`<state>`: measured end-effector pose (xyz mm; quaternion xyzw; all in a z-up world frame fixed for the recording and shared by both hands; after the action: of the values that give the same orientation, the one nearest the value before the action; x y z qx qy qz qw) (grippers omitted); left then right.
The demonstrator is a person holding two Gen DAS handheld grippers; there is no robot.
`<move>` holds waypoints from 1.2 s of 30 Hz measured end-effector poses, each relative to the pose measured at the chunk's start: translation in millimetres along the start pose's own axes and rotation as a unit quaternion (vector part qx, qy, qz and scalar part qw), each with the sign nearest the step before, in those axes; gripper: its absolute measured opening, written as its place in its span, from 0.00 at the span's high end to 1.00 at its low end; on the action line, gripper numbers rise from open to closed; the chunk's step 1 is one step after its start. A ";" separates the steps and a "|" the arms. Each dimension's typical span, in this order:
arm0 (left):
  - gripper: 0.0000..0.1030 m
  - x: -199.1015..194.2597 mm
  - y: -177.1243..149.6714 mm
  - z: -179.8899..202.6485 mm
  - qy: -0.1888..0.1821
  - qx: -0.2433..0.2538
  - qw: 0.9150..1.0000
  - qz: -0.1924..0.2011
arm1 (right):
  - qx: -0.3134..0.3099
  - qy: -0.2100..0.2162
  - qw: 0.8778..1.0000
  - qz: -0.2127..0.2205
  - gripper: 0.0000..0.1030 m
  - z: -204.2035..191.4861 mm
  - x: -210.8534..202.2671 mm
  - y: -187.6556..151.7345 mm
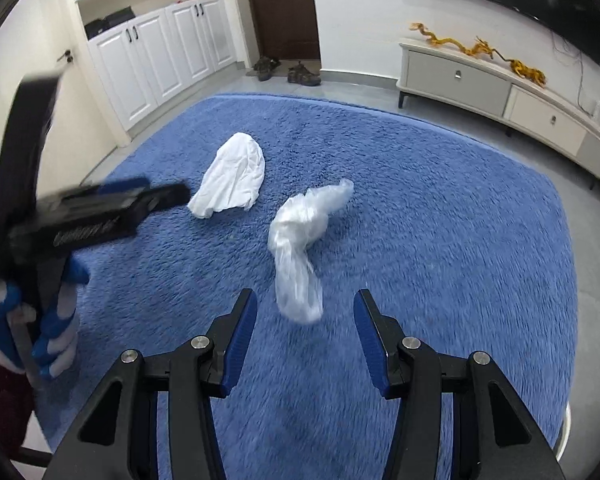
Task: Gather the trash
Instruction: 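Grasp the white cloth with the left tool while the right tool grasps the clear plastic bag, then carry both items over the black bin and open both tools to drop them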
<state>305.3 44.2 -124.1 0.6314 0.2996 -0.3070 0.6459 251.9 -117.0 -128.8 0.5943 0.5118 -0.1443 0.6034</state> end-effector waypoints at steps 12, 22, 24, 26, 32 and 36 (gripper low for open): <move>0.44 43.2 26.7 37.5 0.041 0.032 0.998 -0.035 | 0.000 0.036 0.999 -0.028 0.87 8.1 31.9 10.5; 0.88 9.6 -9.0 53.4 0.005 0.004 1.000 -0.025 | 0.040 0.051 0.997 0.028 0.93 28.4 -38.7 -36.2; 0.91 -5.4 -16.7 60.3 -0.009 0.003 1.000 -0.016 | 0.048 0.042 0.997 0.040 0.93 37.0 -57.6 -47.6; 0.92 -18.6 -23.0 65.6 -0.018 0.004 1.000 -0.008 | 0.053 0.033 0.997 0.048 0.93 43.0 -73.6 -58.3; 0.94 -49.0 -31.2 71.5 -0.035 0.000 0.999 0.009 | 0.067 0.006 0.996 0.066 0.93 65.0 -115.5 -84.8; 0.94 -74.8 -27.0 90.7 -0.045 0.021 0.998 0.026 | 0.080 -0.005 0.993 0.086 0.93 74.3 -141.0 -99.7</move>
<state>237.0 -45.6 -81.2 0.6377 0.2475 -0.3246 0.6533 145.8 -267.6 -91.4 0.6822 0.4422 -0.1352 0.5664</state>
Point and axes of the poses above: each gripper's, at about its wrist camera, not at the fingertips, and x roughly the way its jaws point, z to its right, y to its top, the point moved 2 cm from there along x, roughly the way its jaws point, and after that the axes turned 9 degrees about y, right-handed, at the moved point
